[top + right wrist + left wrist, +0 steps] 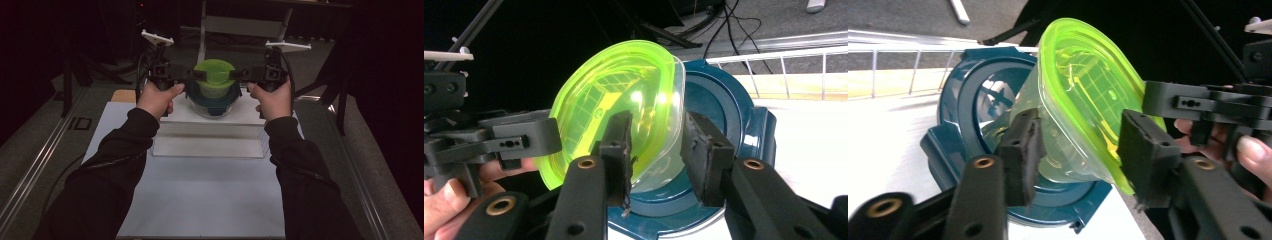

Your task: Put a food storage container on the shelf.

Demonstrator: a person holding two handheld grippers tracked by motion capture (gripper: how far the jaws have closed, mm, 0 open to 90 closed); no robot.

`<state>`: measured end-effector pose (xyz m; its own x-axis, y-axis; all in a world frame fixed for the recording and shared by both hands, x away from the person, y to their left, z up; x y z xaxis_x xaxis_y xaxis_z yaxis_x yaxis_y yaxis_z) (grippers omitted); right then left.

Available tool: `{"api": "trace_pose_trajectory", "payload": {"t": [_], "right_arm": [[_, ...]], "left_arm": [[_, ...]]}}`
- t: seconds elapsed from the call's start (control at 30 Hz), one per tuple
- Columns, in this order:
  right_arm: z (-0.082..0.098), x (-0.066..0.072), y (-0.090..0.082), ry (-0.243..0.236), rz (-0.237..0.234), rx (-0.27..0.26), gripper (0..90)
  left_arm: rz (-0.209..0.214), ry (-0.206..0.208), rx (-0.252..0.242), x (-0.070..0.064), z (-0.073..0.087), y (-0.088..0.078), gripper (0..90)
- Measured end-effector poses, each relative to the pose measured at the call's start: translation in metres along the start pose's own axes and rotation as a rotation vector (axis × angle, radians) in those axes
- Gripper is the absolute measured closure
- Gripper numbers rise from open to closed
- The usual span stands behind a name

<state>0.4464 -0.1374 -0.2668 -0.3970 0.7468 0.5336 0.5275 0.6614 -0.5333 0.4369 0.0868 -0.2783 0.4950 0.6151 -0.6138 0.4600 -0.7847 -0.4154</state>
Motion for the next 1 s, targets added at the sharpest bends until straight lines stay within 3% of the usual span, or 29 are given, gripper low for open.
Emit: {"api": "trace_pose_trajectory", "payload": {"t": [0.27, 0.3, 0.47, 0.57, 0.63, 0.73, 0.77, 0.8, 0.87, 0.9, 1.0], "right_arm": [[0.000, 0.005, -0.006, -0.025, -0.026, -0.022, 51.6], [0.000, 0.006, -0.009, -0.028, -0.028, -0.032, 51.4], [0.004, 0.007, -0.017, -0.047, -0.034, -0.045, 49.8], [0.010, 0.006, -0.021, -0.057, -0.032, -0.051, 49.9], [0.015, 0.006, -0.024, -0.065, -0.032, -0.054, 50.2], [0.023, 0.007, -0.026, -0.083, -0.041, -0.051, 51.8], [0.023, 0.007, -0.026, -0.083, -0.041, -0.051, 51.8], [0.027, 0.008, -0.026, -0.091, -0.042, -0.049, 55.3], [0.033, 0.010, -0.024, -0.102, -0.048, -0.037, 62.1], [0.038, 0.011, -0.023, -0.103, -0.047, -0.038, 70.2], [0.048, 0.016, -0.014, -0.111, -0.057, -0.008, 85.3]], "left_arm": [[-0.009, 0.008, -0.045, 0.002, -0.004, -0.004, 38.3], [0.004, 0.008, -0.076, 0.002, -0.004, -0.008, 38.3], [-0.004, 0.045, -0.108, -0.001, 0.001, -0.019, 38.2], [0.021, 0.067, -0.124, -0.001, 0.009, -0.027, 35.3], [0.040, 0.099, -0.137, -0.001, 0.015, -0.031, 32.4], [0.043, 0.128, -0.153, -0.002, 0.022, -0.036, 30.2], [0.037, 0.155, -0.160, -0.003, 0.028, -0.038, 30.2], [0.041, 0.171, -0.173, -0.003, 0.031, -0.040, 28.9], [0.045, 0.247, -0.211, -0.004, 0.042, -0.044, 24.9], [0.042, 0.272, -0.233, -0.004, 0.046, -0.046, 23.2], [0.035, 0.308, -0.279, -0.001, 0.058, -0.049, 14.0]]}}
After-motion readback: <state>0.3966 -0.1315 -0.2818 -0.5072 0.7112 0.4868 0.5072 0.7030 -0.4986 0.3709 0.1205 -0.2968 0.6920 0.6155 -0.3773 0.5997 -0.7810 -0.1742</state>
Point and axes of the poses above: each handheld gripper's, and its own axes: y roughly forward along the jaws, z roughly out of its underside, x roughly to its left, the point moved 4 cm from there along y, roughly forward along the jaws, and after that the axes turned 3 degrees about z, right-handed, at the moved point
